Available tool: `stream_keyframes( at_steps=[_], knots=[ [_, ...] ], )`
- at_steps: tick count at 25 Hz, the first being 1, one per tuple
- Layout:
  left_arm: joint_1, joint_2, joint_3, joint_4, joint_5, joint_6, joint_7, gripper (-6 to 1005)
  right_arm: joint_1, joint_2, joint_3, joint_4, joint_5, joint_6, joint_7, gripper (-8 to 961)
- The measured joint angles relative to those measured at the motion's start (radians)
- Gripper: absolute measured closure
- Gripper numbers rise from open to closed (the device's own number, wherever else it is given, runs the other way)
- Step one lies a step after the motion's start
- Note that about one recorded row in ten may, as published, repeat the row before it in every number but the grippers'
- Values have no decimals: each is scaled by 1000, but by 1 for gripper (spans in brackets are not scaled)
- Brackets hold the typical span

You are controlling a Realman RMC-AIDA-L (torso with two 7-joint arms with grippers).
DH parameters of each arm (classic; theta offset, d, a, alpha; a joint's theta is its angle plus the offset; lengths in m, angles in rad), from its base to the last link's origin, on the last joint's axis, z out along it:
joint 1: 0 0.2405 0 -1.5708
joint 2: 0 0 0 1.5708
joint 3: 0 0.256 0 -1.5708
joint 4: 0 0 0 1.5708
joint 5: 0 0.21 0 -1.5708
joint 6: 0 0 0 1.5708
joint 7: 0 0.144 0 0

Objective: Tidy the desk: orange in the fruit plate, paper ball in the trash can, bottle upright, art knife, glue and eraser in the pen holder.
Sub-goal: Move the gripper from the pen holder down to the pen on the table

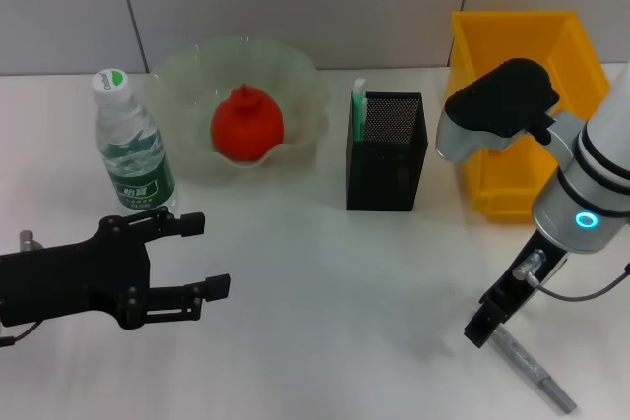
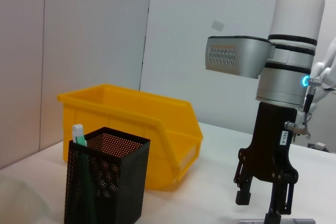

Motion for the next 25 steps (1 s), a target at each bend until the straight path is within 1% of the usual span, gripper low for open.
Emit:
stream_keyframes(
  at_steps=[5,6,11,16,25],
  knots=[
    [1,0,-11,0,0,0,-1,139,7,0,-9,25,0,8,2,183],
    [0,0,-12,0,0,0,-1,139,15,1,-13,44,2,10,2,197],
    [-3,0,-12,2,0,-1,-1,139,18,2,-17,57,3,14,4,268],
    [-3,-1,-12,2,0,-2,-1,139,18,3,-24,59,3,28,10,512],
    [-3,-1,-12,0,0,-2,-1,140,21,3,-28,83,4,41,11,519]
  ],
)
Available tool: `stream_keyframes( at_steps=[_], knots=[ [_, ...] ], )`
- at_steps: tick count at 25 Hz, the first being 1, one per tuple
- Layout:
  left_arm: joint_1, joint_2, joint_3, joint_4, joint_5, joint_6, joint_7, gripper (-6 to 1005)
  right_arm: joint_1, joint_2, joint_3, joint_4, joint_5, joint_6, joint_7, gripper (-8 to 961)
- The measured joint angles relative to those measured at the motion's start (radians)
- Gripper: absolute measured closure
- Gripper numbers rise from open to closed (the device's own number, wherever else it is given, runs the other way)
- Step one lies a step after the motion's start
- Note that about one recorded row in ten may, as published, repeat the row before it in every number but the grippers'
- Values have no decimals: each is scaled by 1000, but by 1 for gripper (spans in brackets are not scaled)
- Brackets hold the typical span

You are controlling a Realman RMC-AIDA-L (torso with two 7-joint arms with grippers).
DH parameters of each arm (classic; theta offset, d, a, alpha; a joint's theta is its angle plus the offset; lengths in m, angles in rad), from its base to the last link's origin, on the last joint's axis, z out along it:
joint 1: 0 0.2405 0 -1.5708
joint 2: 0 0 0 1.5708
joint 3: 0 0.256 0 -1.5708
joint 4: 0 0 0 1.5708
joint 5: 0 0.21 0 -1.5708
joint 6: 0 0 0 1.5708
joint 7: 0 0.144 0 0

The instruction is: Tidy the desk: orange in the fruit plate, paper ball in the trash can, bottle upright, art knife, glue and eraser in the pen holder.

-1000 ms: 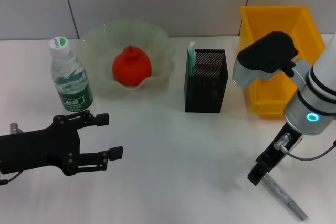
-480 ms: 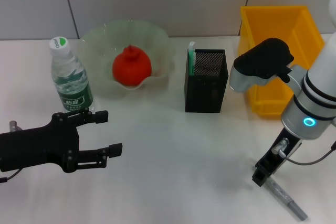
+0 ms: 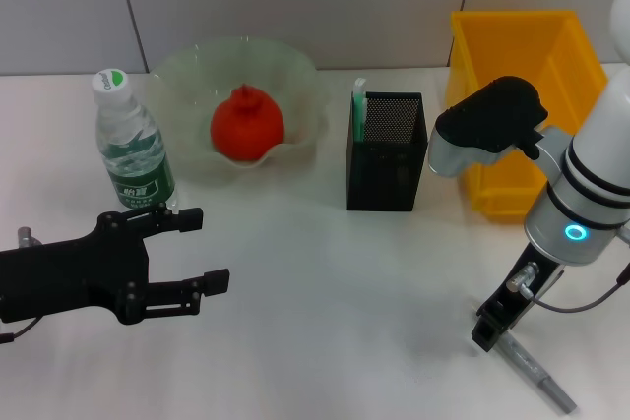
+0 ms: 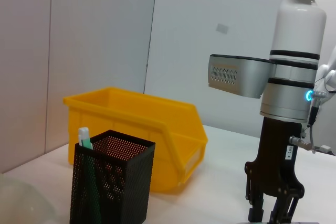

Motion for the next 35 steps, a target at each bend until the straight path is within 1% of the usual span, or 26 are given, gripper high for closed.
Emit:
stream_keyframes(
  at_steps=[10,20,25,26,27,29,30,31,32,35],
  knots=[
    [0,0,0,3,0,0,0,140,2,0,-5,26,0,12,2,528],
    [0,0,-1,7,-1,0,0,140,4,0,-11,41,-3,14,2,698],
    [0,0,-11,7,-1,0,0,140,4,-3,-5,23,-4,3,2,783],
    [0,0,-12,7,-1,0,0,140,0,-5,1,-13,-3,-13,2,801],
    [0,0,-12,7,-1,0,0,140,0,-5,1,-13,-3,-13,2,801],
    [0,0,-15,7,-2,1,0,140,-11,-6,10,-82,-1,-42,-1,802],
    [0,0,-18,7,-2,1,0,140,-18,-6,24,-128,0,-57,-5,803],
    [0,0,-22,7,-2,2,0,140,-31,-7,62,-220,6,-86,-15,803],
    [0,0,-26,7,-2,2,0,140,-31,-7,62,-220,6,-86,-15,804],
    [1,0,-36,5,-3,2,0,140,-50,-8,135,-369,43,-105,-48,805]
  ],
)
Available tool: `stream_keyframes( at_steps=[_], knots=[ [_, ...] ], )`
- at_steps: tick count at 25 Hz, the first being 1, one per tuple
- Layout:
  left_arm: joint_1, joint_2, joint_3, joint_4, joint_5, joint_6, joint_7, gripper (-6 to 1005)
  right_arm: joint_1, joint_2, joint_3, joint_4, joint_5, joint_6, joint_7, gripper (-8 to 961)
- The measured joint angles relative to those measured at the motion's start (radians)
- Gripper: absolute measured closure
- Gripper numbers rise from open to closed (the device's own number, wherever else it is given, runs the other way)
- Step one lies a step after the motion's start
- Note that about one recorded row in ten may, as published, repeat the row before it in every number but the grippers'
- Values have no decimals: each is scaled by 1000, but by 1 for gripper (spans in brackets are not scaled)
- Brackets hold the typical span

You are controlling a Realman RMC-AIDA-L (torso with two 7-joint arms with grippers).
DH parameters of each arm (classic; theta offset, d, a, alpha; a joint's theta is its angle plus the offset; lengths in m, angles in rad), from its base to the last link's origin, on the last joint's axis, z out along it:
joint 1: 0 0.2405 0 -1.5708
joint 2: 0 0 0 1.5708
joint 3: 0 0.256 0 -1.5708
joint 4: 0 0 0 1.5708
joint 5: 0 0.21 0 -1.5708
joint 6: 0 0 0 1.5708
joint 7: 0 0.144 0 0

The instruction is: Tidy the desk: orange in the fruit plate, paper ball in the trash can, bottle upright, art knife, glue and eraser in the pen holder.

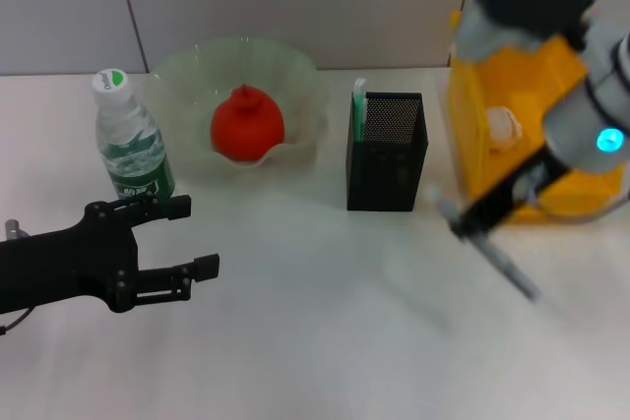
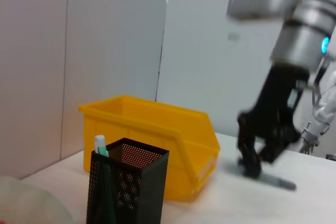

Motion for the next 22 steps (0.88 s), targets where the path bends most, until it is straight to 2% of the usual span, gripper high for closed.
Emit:
stream_keyframes(
  at_steps=[1,3,5,6,7,11,12,16,22],
  knots=[
    [0,0,-5,-2,0,0,0,140,-10,-1,57,-83,24,15,-33,806],
    [0,0,-13,-5,0,-1,0,140,-15,-1,80,-116,30,37,-51,807],
    [0,-1,-20,-7,-1,-1,0,140,-24,-1,104,-147,35,118,-85,808],
    [1,-2,-24,-7,-1,-1,0,140,-28,-1,107,-143,52,206,-119,808],
    [1,-2,-24,-7,-1,-1,0,140,-28,-1,107,-143,52,206,-119,808],
    [2,-5,-30,-18,-8,-3,-8,140,-33,1,90,-83,113,396,-217,810],
    [3,-4,-33,-24,-12,-7,-10,140,-33,1,90,-83,113,396,-217,810],
    [4,-3,-42,-26,-14,-9,-11,140,-25,1,82,22,202,539,-324,812],
    [5,-5,-59,-30,-15,-4,-14,140,-23,2,83,132,286,643,-425,801]
  ],
)
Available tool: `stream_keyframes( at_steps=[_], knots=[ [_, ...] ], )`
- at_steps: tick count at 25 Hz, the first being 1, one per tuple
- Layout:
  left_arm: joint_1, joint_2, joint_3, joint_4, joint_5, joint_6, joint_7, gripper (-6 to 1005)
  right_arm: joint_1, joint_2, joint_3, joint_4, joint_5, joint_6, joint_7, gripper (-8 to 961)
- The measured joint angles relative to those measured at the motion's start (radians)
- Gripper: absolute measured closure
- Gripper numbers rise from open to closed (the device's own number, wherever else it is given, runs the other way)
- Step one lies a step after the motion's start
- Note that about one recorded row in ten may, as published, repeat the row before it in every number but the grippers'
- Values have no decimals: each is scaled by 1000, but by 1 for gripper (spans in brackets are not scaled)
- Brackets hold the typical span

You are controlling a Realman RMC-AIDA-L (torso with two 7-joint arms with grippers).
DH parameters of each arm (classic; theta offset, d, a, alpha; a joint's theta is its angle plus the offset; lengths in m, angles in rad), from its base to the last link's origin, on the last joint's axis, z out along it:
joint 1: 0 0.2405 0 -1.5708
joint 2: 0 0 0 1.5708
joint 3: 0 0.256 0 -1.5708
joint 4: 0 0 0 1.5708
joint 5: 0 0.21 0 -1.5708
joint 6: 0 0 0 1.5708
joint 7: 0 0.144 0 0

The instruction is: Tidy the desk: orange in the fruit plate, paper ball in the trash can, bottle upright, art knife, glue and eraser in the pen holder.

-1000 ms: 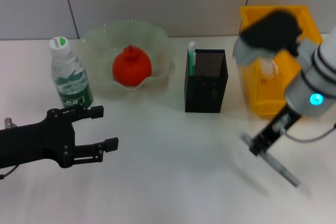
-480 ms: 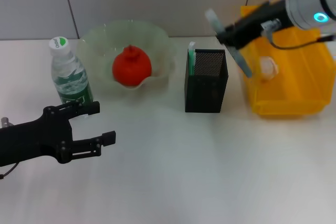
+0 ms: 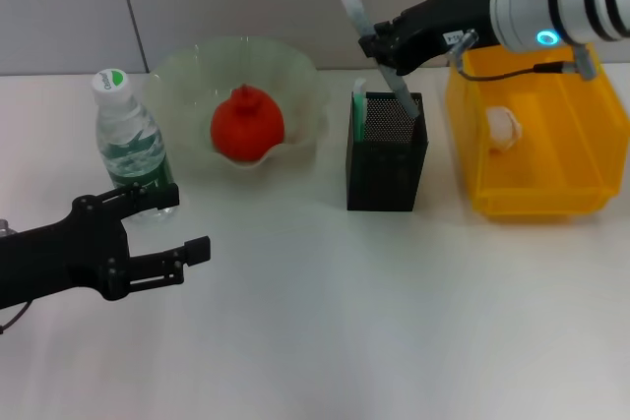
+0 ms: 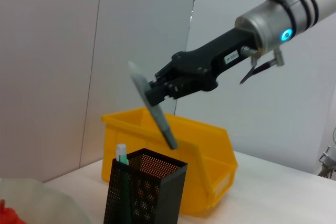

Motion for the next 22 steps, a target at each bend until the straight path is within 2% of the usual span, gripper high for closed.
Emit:
stream_keyframes(
  at_steps=[5,14,22],
  knots=[
    [-1,0,-1,0,0,4,-2,140,1,1,-6,62,35,43,-42,791],
    [-7,-1,-1,-2,0,5,-1,140,-4,2,-93,190,89,168,-82,774],
    [-2,0,-1,-1,0,9,6,140,-13,3,-97,198,90,158,-72,759]
  ],
)
